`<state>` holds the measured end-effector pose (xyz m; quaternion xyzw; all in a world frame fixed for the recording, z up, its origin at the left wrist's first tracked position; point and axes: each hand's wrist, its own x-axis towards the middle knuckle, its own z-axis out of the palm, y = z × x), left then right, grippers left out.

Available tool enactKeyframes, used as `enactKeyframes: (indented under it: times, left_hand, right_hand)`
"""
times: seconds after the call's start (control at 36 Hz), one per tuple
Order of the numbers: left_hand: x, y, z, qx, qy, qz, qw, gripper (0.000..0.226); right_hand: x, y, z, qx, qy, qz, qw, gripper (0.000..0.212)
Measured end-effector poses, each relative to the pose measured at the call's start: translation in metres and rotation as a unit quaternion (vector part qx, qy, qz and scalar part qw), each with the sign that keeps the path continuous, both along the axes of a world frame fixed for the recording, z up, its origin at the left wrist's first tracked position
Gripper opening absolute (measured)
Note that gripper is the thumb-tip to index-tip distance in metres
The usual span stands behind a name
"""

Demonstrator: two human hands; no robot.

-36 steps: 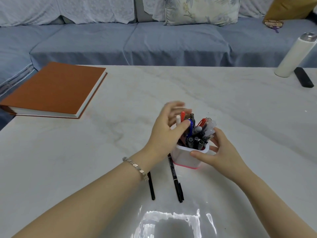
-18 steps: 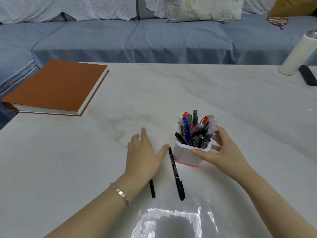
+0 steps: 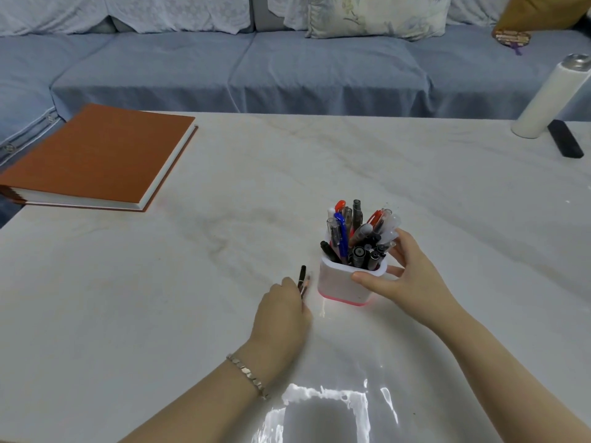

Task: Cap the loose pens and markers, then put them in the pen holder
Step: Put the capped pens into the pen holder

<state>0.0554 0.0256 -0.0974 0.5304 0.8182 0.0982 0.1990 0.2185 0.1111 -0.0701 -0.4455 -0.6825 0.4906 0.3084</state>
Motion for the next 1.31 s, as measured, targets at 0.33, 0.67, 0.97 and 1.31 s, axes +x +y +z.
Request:
enactKeyframes:
  times: [0.33,0.67,0.97,1.31]
  left_hand:
    - [-0.038,0.001,0.044,0.132,-0.49,0.232,0.83,0.022]
    - [0.005,0.016,0.113,0.164,-0.63,0.141,0.746,0.019]
    - [0.005,0.033,0.109,0.402,-0.519,0.007,0.755,0.025]
    - [-0.002,0.034,0.084,0.373,-0.438,-0.054,0.816,0.021]
  right_hand:
    - [-0.001,-0.018,0.004,0.144,-0.078,-0.07,0.984,0.096]
    - [-0.013,-0.029,0.045,0.441,-0.043,0.135,0.886,0.014]
    - [0.01,-0.021,0.081,0.366,0.101,-0.111,0.918,0.022]
    - [0.018,-0.007,0.103,0.252,-0.084,-0.054,0.962,0.021]
